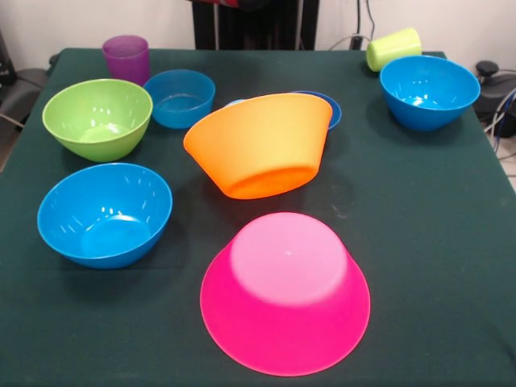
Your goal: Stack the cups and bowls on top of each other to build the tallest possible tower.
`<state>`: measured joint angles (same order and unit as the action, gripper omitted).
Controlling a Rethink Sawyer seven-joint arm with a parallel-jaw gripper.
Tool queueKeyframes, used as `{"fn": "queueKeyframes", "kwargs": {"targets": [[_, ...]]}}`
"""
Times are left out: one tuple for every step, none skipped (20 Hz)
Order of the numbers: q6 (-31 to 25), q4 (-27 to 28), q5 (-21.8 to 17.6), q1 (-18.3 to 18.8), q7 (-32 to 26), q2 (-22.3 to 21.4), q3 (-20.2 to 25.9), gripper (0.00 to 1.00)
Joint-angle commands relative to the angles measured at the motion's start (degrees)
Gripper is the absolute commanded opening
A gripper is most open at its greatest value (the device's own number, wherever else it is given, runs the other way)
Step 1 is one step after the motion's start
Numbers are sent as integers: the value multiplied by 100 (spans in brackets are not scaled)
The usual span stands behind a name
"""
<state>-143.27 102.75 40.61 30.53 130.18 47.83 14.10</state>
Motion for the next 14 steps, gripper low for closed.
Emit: {"fn": "queueKeyframes", "kwargs": {"targets": [[208,399,106,-41,-1634,1214,474,100],[280,430,77,-39,-1713,1311,490,100],[373,466,47,-23,-1834,1406,497,100],[446,479,29,-23,-1917,1495,512,100],[523,490,9,-17,-2004,1587,522,100],[611,494,-10,-14,-2103,1676,542,100],[698,498,-28,-11,-2202,1766,562,100],[771,493,-36,-12,-2285,1851,583,100],[864,499,-59,-7,-2390,1944,603,100],[948,493,-68,-16,-2476,2027,630,100],[1046,482,-75,-36,-2568,2121,673,100],[1152,454,-80,-66,-2651,2211,718,100],[1241,413,-69,-99,-2707,2276,755,100],[1336,384,-77,-129,-2776,2356,795,100]]}}
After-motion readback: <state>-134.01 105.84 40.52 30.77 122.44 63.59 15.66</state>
